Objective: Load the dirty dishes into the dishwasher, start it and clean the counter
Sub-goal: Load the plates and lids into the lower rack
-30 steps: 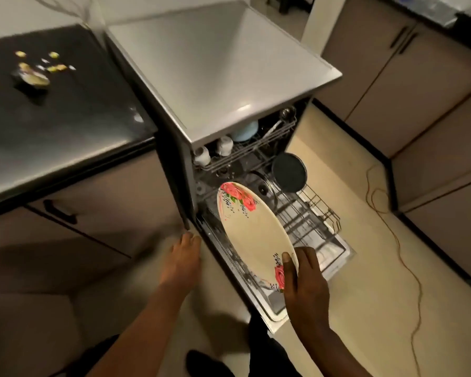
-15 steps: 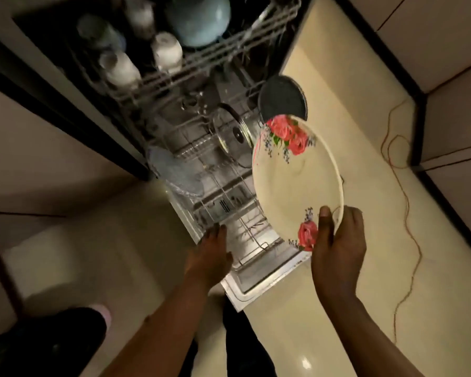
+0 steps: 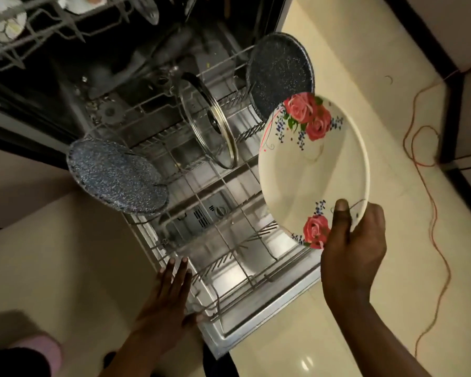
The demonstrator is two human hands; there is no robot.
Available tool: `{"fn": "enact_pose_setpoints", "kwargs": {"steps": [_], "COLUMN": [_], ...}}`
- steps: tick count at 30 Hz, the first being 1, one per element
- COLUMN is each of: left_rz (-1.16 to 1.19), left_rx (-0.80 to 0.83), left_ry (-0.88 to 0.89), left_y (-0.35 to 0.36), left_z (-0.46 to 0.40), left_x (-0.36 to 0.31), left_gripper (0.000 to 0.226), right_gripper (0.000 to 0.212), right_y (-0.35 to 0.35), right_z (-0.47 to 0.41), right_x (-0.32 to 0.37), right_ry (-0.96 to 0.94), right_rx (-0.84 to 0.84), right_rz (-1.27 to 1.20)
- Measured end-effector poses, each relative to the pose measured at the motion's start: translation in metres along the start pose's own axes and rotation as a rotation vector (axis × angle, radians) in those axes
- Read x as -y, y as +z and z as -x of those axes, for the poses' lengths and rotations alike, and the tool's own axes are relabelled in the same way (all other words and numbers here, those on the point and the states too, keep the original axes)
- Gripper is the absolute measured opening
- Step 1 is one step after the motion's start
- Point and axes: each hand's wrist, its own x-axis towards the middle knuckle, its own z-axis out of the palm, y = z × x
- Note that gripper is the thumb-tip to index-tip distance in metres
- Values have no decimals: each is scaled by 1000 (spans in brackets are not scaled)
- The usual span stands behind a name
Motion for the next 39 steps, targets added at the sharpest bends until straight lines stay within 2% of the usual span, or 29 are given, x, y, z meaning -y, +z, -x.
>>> {"fn": "enact_pose_setpoints", "kwargs": {"steps": [1,5,12,14,17,20,24,26,30,33,36,39], "left_rz": [-18,-54,19,11,-18,-46,-47,-54,-81,-102,-89,-38], "left_rx": [26,-48,-67,-99,-151,-192,-270,-305,-301,-280,-262,-184], "left_ry": [10,1,13,18,35,34,32,31,12,20,26,45], "left_y": [1,6,22,29,34,39,41,43,43,46,48,43], "left_z": [-1,-6,-14,-17,-20,-21,-21,-21,-22,-23,-23,-26], "left_x": [1,2,4,5,6,7,5,5,6,9,11,11], "left_gripper": [91,95,102,107,109,105,102,100,96,103,106,114], "right_gripper": [23,29,30,28,29,31,28,29,37,40,42,43], "right_y": [7,44,117,136,160,176,177,172,170,163,142,115], "right_z": [-10,-53,-116,-131,-147,-156,-170,-173,-163,-138,-80,0], "right_x": [1,9,35,40,45,46,37,28,2,-14,-34,-50], "right_ry": [-18,-104,-277,-318,-359,-296,-58,2,-19,-44,-116,-222], "right_rx": [-7,-16,7,39,179,248,265,298,369,301,251,333], "right_rz": [11,53,216,239,305,326,257,259,175,127,204,264]}}
